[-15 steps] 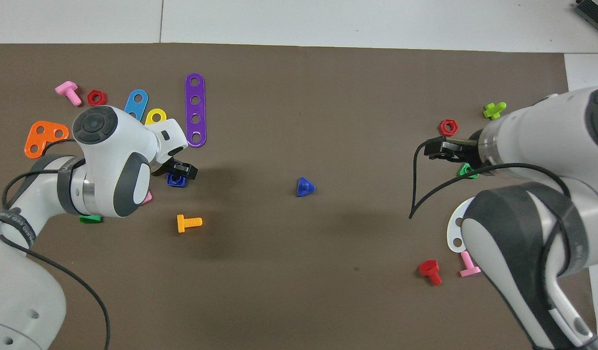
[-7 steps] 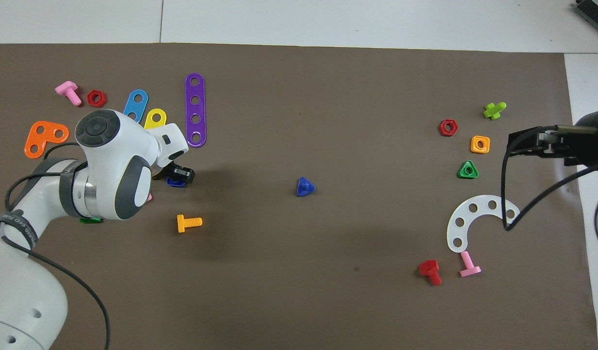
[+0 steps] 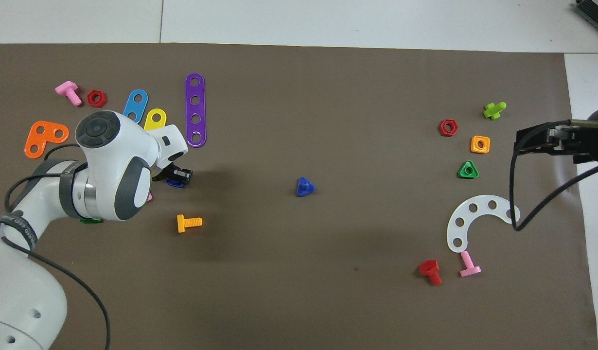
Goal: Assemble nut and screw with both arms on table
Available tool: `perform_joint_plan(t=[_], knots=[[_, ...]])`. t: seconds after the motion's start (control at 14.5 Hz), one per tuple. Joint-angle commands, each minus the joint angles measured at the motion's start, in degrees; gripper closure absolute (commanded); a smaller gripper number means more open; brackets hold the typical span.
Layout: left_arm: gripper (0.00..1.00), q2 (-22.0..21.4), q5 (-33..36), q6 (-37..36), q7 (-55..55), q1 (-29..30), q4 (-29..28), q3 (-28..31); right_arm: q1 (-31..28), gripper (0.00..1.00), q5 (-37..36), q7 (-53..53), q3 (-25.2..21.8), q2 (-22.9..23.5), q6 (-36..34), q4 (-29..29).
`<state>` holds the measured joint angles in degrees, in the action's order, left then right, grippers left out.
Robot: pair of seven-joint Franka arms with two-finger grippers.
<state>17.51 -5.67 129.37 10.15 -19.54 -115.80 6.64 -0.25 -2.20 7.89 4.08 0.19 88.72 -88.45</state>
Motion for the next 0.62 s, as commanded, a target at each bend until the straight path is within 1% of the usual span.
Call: perform_joint_plan(t=[0.0,0.07,0.21,0.41,0.55], knots=[[1.00,-0.99,-1.10,-1.48,-0.12,-0.93,0.92,0.74,-0.54,0.00,1.32,-3.06,0.14,-0.11,-0.75,-0.23],[1.00,-0.64,-1.27,-3.40,-3.00,-1.46,3.37,0.74,-0.63,0.00,1.32,-3.06,0.14,-0.11,-0.57,-0.14],[1.00,0.85,-1.54,-8.41,-12.13,-3.12,9.08,0.65,-0.90,0.00,1.32,-2.88,0.14,-0.11,-0.40,-0.14],[1.00,1.73,-5.75,-9.04,-22.52,-9.09,12.17,0.74,-1.16,0.00,1.23,-3.05,0.05,0.07,-0.13,0.29],[1.00,3.13,-6.54,-10.00,-26.48,-12.70,16.20,0.74,-1.07,0.00,1.23,-2.88,0.05,0.07,0.74,0.21]])
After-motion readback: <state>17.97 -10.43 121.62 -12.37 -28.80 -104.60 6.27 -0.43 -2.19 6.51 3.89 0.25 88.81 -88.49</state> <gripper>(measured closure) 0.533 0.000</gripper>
